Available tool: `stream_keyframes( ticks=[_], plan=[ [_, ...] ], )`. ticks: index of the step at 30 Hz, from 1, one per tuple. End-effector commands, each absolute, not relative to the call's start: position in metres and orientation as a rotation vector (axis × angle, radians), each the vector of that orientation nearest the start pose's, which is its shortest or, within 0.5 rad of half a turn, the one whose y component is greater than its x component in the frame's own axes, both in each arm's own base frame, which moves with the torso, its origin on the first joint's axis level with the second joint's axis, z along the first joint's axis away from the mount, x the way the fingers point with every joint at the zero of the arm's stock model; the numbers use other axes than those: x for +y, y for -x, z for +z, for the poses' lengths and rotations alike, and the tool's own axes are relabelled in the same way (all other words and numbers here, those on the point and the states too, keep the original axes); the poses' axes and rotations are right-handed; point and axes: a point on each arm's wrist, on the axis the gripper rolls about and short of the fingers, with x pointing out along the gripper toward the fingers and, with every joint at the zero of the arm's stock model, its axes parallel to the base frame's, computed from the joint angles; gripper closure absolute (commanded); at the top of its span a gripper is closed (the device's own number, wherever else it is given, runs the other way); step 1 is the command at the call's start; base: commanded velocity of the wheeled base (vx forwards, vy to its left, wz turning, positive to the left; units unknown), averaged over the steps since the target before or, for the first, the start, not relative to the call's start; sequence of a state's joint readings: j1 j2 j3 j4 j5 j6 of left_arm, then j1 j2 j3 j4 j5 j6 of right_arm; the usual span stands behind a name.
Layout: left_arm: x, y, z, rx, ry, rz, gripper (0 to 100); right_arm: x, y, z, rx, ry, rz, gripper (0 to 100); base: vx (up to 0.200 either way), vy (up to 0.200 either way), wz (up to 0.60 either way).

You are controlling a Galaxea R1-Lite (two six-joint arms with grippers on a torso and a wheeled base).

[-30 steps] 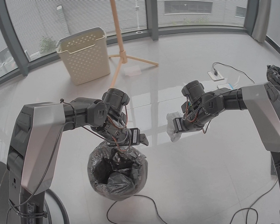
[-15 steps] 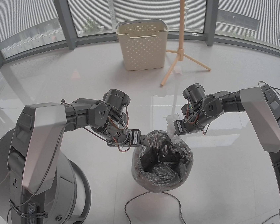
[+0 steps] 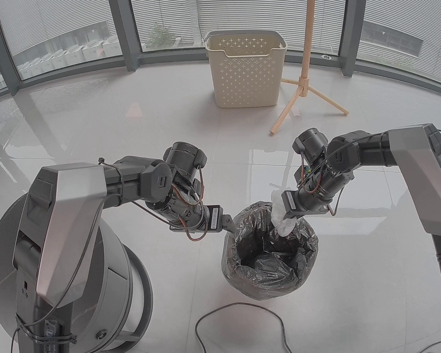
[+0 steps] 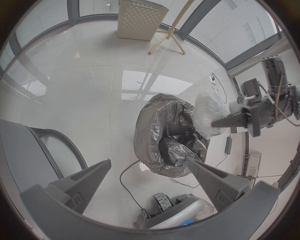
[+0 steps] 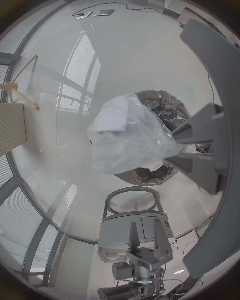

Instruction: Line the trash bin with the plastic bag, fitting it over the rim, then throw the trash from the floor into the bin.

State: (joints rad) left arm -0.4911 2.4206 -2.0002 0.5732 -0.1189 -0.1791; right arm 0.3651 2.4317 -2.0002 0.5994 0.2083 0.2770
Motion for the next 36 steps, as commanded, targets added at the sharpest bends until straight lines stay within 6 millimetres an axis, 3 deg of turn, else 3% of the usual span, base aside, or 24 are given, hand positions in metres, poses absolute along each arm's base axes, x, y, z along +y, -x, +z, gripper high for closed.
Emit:
stream_keyframes(
  ticks=[1,4,8,18,19,31,33,36],
  plan=[
    [-0.226,-0.414,0.108,1.037,-0.029,-0.468,0,0.169,-0.428,0.131,1.072,-0.17,0.381,100,0.0,0.0,0.0],
    [-0.227,-0.414,0.108,1.039,-0.03,-0.47,0,0.178,-0.408,0.145,1.148,-0.187,0.379,100,0.0,0.0,0.0],
    [-0.226,-0.415,0.108,1.038,-0.015,-0.468,0,0.182,-0.395,0.145,1.251,-0.224,0.326,100,0.0,0.0,0.0],
    [-0.224,-0.416,0.11,1.037,0.011,-0.439,0,0.186,-0.398,0.119,1.341,-0.231,0.28,100,0.0,0.0,0.0],
    [-0.224,-0.416,0.11,1.037,0.012,-0.438,0,0.187,-0.398,0.119,1.341,-0.236,0.278,0,0.0,0.0,0.0],
    [-0.211,-0.419,0.121,1.012,0.032,-0.419,0,0.19,-0.401,0.122,1.296,-0.245,0.292,0,0.0,0.0,0.0],
    [-0.209,-0.414,0.137,0.982,0.021,-0.418,0,0.183,-0.401,0.131,1.273,-0.248,0.287,0,0.0,0.0,0.0],
    [-0.212,-0.406,0.155,0.923,-0.038,-0.395,0,0.17,-0.392,0.16,1.232,-0.251,0.295,0,0.0,0.0,0.0]
  ],
)
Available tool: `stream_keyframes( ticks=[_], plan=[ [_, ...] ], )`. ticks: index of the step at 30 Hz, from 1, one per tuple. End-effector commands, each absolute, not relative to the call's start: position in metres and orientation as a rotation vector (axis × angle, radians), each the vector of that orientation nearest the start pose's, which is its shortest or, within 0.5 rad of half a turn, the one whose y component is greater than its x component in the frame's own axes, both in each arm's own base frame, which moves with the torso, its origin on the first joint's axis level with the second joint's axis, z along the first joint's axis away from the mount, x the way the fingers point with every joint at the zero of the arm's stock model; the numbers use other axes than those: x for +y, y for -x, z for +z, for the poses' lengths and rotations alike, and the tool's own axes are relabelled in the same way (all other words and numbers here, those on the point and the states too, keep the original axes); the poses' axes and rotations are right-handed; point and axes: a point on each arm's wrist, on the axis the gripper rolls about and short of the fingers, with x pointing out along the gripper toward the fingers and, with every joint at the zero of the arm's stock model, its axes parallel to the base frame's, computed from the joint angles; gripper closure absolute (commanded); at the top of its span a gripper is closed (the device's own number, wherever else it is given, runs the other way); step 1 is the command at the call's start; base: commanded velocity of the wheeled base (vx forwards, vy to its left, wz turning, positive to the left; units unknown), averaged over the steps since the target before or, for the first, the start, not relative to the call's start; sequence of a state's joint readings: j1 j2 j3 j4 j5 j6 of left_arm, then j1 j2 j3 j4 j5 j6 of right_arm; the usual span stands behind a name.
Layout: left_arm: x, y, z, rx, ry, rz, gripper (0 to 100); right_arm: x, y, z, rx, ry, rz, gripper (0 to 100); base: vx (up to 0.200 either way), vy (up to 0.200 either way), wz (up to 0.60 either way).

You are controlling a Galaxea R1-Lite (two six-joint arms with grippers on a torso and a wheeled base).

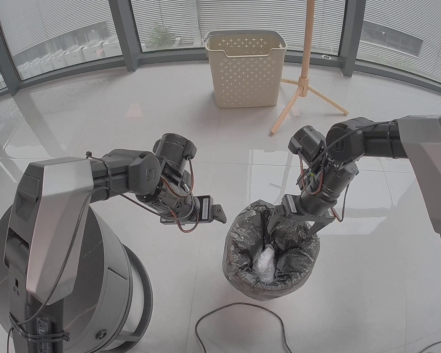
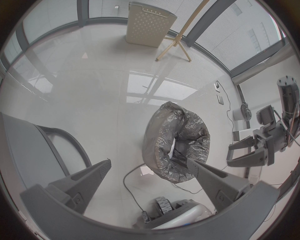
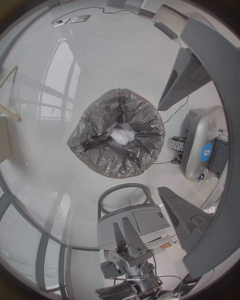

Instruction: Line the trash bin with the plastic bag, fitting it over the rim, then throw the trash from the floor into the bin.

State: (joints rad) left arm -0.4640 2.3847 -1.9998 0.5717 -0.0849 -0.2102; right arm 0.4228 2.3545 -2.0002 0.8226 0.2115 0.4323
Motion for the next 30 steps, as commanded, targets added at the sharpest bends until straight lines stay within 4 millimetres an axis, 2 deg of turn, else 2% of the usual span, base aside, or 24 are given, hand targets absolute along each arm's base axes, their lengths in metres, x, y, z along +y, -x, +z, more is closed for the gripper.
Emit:
stream_keyframes(
  ticks=[1,3,4,5,7,8,9,10,11,12,13,14,16,17,20,21,22,23,24,27,28,29,30],
  plan=[
    [-0.216,-0.401,0.162,0.898,-0.074,-0.4,0,0.166,-0.386,0.169,1.238,-0.238,0.299,0,0.0,0.0,0.0],
    [-0.225,-0.392,0.17,0.865,-0.149,-0.4,0,0.16,-0.374,0.183,1.258,-0.207,0.306,0,0.0,0.0,0.0],
    [-0.23,-0.386,0.174,0.848,-0.196,-0.382,0,0.16,-0.374,0.183,1.258,-0.207,0.306,0,0.0,0.0,0.0],
    [-0.229,-0.383,0.178,0.845,-0.225,-0.361,0,0.148,-0.361,0.198,1.278,-0.173,0.291,0,0.0,0.0,0.0],
    [-0.219,-0.374,0.194,0.843,-0.281,-0.308,0,0.135,-0.351,0.209,1.283,-0.079,0.23,0,0.0,0.0,0.0],
    [-0.207,-0.364,0.216,0.827,-0.277,-0.303,0,0.126,-0.347,0.214,1.262,0.034,0.137,0,0.0,0.0,0.0],
    [-0.207,-0.364,0.216,0.827,-0.277,-0.303,0,0.126,-0.347,0.214,1.262,0.034,0.137,0,0.0,0.0,0.0],
    [-0.184,-0.349,0.245,0.808,-0.271,-0.27,0,0.116,-0.348,0.215,1.212,0.227,-0.043,0,0.0,0.0,0.0],
    [-0.177,-0.338,0.257,0.81,-0.274,-0.255,0,0.111,-0.347,0.219,1.177,0.3,-0.131,0,0.0,0.0,0.0],
    [-0.177,-0.338,0.257,0.81,-0.274,-0.255,0,0.111,-0.347,0.219,1.177,0.3,-0.131,0,0.0,0.0,0.0],
    [-0.162,-0.314,0.28,0.807,-0.314,-0.187,0,0.104,-0.334,0.234,1.163,0.343,-0.175,0,0.0,0.0,0.0],
    [-0.154,-0.297,0.294,0.796,-0.339,-0.142,0,0.096,-0.32,0.249,1.164,0.338,-0.174,0,0.0,0.0,0.0],
    [-0.147,-0.277,0.309,0.781,-0.371,-0.096,0,0.084,-0.302,0.266,1.174,0.347,-0.174,0,0.0,0.0,0.0],
    [-0.139,-0.253,0.324,0.765,-0.406,-0.051,0,0.072,-0.28,0.281,1.201,0.359,-0.178,0,0.0,0.0,0.0],
    [-0.119,-0.21,0.348,0.723,-0.482,0.066,0,0.057,-0.235,0.307,1.235,0.361,-0.185,0,0.0,0.0,0.0],
    [-0.119,-0.21,0.348,0.723,-0.482,0.066,0,0.057,-0.235,0.307,1.235,0.361,-0.185,0,0.0,0.0,0.0],
    [-0.114,-0.186,0.359,0.664,-0.539,0.128,0,0.051,-0.212,0.322,1.19,0.331,-0.191,0,0.0,0.0,0.0],
    [-0.113,-0.17,0.366,0.617,-0.571,0.156,0,0.047,-0.198,0.332,1.14,0.293,-0.2,0,0.0,0.0,0.0],
    [-0.112,-0.165,0.369,0.6,-0.583,0.168,0,0.045,-0.192,0.336,1.12,0.277,-0.203,0,0.0,0.0,0.0],
    [-0.109,-0.141,0.38,0.485,-0.662,0.298,0,0.028,-0.128,0.367,0.945,0.181,-0.176,0,0.0,0.0,0.0],
    [-0.108,-0.139,0.381,0.475,-0.666,0.31,0,0.026,-0.121,0.369,0.928,0.171,-0.17,0,0.0,0.0,0.0],
    [-0.104,-0.133,0.385,0.439,-0.681,0.376,0,0.015,-0.082,0.381,0.827,0.112,-0.14,0,0.0,0.0,0.0],
    [-0.103,-0.133,0.385,0.436,-0.682,0.382,0,0.014,-0.079,0.382,0.819,0.108,-0.138,0,0.0,0.0,0.0]
  ],
)
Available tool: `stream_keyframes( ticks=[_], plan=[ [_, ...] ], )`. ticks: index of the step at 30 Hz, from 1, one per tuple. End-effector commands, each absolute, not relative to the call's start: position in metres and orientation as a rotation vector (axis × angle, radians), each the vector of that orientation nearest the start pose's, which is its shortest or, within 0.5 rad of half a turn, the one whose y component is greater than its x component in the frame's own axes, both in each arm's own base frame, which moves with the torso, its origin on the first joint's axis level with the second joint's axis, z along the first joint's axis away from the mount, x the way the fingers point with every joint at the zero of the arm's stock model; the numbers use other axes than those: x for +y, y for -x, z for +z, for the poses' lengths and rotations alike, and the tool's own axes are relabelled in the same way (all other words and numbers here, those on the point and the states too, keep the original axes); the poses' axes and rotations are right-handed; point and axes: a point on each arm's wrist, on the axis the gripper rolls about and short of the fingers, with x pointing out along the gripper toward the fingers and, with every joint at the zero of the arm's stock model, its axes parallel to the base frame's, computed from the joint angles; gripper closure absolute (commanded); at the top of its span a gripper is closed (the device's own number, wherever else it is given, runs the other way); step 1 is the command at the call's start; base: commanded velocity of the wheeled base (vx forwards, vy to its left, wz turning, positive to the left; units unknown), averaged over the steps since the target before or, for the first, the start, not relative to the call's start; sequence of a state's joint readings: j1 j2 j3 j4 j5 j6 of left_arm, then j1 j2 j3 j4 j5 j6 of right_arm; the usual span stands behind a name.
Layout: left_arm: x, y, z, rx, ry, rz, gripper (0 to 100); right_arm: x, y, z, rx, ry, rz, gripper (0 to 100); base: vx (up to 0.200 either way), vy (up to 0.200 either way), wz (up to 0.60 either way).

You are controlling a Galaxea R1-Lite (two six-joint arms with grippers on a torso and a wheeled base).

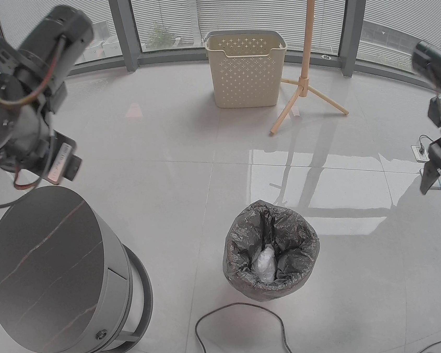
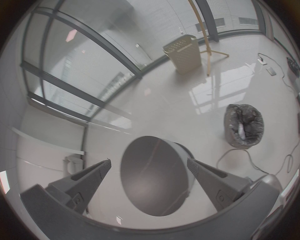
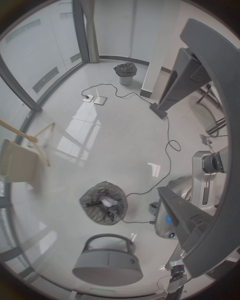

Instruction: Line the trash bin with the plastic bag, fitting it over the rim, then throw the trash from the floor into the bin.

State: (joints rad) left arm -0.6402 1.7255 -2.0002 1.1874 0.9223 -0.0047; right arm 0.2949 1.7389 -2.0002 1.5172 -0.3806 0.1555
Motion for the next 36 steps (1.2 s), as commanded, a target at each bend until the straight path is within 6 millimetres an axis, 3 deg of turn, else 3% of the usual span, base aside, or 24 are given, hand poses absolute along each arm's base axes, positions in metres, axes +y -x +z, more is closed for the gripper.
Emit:
stream_keyframes(
  ticks=[1,4,6,7,8,10,11,12,14,15,16,17,19,23,27,30,33,34,36],
  plan=[
    [-0.096,-0.127,0.389,0.42,-0.69,0.425,0,0.007,-0.053,0.39,0.707,0.065,-0.13,0,0.0,0.0,0.0],
    [-0.072,-0.117,0.399,0.431,-0.741,0.508,0,0.001,-0.032,0.405,0.489,-0.033,-0.12,0,0.0,0.0,0.0],
    [-0.062,-0.115,0.402,0.452,-0.768,0.546,0,-0.001,-0.024,0.409,0.432,-0.058,-0.12,0,0.0,0.0,0.0],
    [-0.049,-0.109,0.408,0.467,-0.795,0.587,0,-0.009,0.003,0.411,0.35,-0.09,-0.121,0,0.0,0.0,0.0],
    [-0.044,-0.105,0.41,0.468,-0.793,0.602,0,-0.012,0.014,0.404,0.347,-0.094,-0.128,0,0.0,0.0,0.0],
    [-0.043,-0.104,0.411,0.467,-0.79,0.604,0,-0.012,0.013,0.401,0.357,-0.092,-0.131,0,0.0,0.0,0.0],
    [-0.034,-0.097,0.413,0.465,-0.761,0.643,0,-0.013,0.018,0.364,0.376,-0.105,-0.136,0,0.0,0.0,0.0],
    [-0.034,-0.097,0.413,0.467,-0.758,0.647,0,-0.012,0.017,0.361,0.378,-0.106,-0.137,0,0.0,0.0,0.0],
    [-0.018,-0.098,0.414,0.517,-0.719,0.783,0,-0.006,-0.006,0.318,0.272,-0.137,-0.128,0,0.0,0.0,0.0],
    [-0.018,-0.098,0.414,0.517,-0.719,0.783,0,-0.006,-0.006,0.318,0.272,-0.137,-0.128,0,0.0,0.0,0.0],
    [-0.01,-0.099,0.414,0.544,-0.693,0.859,0,-0.002,-0.029,0.288,0.167,-0.156,-0.161,0,0.0,0.0,0.0],
    [-0.01,-0.099,0.414,0.544,-0.693,0.859,0,-0.002,-0.029,0.288,0.167,-0.156,-0.161,0,0.0,0.0,0.0],
    [-0.004,-0.096,0.415,0.559,-0.676,0.911,0,0.0,-0.054,0.227,0.117,-0.094,-0.246,0,0.0,0.0,0.0],
    [0.007,-0.087,0.417,0.581,-0.64,1.008,0,-0.005,-0.053,0.156,0.176,-0.04,-0.344,0,0.0,0.0,0.0],
    [0.013,-0.068,0.42,0.547,-0.58,1.057,0,-0.012,-0.037,0.116,0.259,-0.035,-0.5,0,0.0,0.0,0.0],
    [0.015,-0.051,0.422,0.485,-0.506,1.077,0,-0.01,-0.022,0.1,0.235,-0.043,-0.48,0,0.0,0.0,0.0],
    [0.018,-0.029,0.424,0.408,-0.417,1.094,0,-0.005,0.002,0.085,0.192,-0.048,-0.306,0,0.0,0.0,0.0],
    [0.019,-0.02,0.425,0.382,-0.388,1.098,0,-0.003,0.013,0.084,0.13,-0.036,-0.196,0,0.0,0.0,0.0],
    [0.02,-0.013,0.425,0.356,-0.359,1.1,0,-0.002,0.019,0.086,0.114,-0.01,-0.136,0,0.0,0.0,0.0]
  ],
)
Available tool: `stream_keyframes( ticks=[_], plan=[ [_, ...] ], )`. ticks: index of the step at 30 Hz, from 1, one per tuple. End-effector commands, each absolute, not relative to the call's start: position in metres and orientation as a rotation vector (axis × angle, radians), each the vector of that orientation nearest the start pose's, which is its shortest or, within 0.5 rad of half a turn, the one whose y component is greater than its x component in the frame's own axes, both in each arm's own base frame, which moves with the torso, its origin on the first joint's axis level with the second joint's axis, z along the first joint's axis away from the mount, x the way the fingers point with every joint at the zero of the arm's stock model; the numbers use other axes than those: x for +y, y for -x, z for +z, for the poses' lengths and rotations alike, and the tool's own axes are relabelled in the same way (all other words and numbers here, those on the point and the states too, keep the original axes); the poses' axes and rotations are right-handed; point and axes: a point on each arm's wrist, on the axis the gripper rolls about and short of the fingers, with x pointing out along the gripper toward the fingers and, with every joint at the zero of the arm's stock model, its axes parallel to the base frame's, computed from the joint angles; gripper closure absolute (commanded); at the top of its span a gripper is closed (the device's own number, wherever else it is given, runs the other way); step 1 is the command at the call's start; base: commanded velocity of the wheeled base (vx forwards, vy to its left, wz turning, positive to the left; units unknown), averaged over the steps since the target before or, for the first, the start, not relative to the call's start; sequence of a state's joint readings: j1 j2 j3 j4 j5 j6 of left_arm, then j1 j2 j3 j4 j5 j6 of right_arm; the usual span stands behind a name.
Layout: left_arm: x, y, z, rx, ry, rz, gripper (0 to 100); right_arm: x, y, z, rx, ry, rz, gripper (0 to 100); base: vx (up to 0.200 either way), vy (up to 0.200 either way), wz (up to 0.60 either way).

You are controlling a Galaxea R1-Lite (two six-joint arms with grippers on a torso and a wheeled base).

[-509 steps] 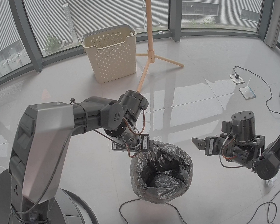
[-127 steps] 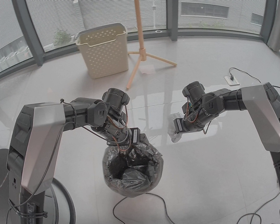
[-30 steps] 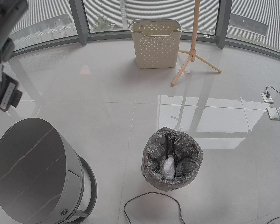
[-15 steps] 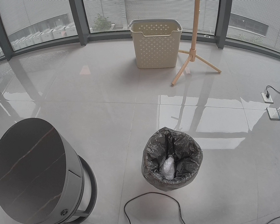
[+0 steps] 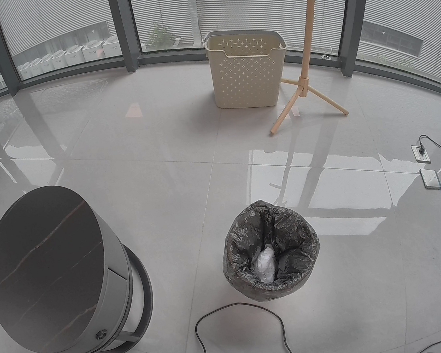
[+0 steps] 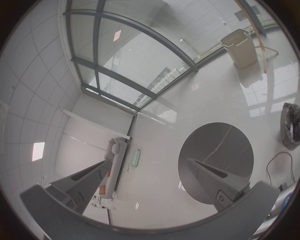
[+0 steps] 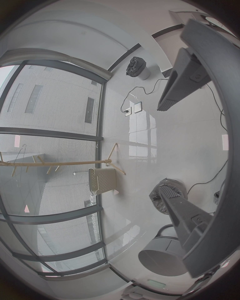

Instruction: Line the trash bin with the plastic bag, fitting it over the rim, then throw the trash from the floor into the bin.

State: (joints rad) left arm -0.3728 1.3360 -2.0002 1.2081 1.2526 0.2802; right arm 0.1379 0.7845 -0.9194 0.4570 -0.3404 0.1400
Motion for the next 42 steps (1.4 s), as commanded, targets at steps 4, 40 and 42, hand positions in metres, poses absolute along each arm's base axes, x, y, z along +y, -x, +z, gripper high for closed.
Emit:
stream_keyframes(
  ticks=[4,40,42],
  plan=[
    [0.023,0.006,0.425,0.273,-0.266,1.084,0,-0.001,0.025,0.088,0.101,0.084,-0.04,0,0.0,0.0,0.0],
    [-0.072,0.138,0.158,0.244,0.129,0.565,0,0.003,0.026,0.083,-0.008,0.034,0.132,0,0.0,0.0,0.0],
    [-0.082,0.123,0.153,0.274,0.095,0.502,0,0.003,0.026,0.083,-0.009,0.045,0.133,0,0.0,0.0,0.0]
  ],
)
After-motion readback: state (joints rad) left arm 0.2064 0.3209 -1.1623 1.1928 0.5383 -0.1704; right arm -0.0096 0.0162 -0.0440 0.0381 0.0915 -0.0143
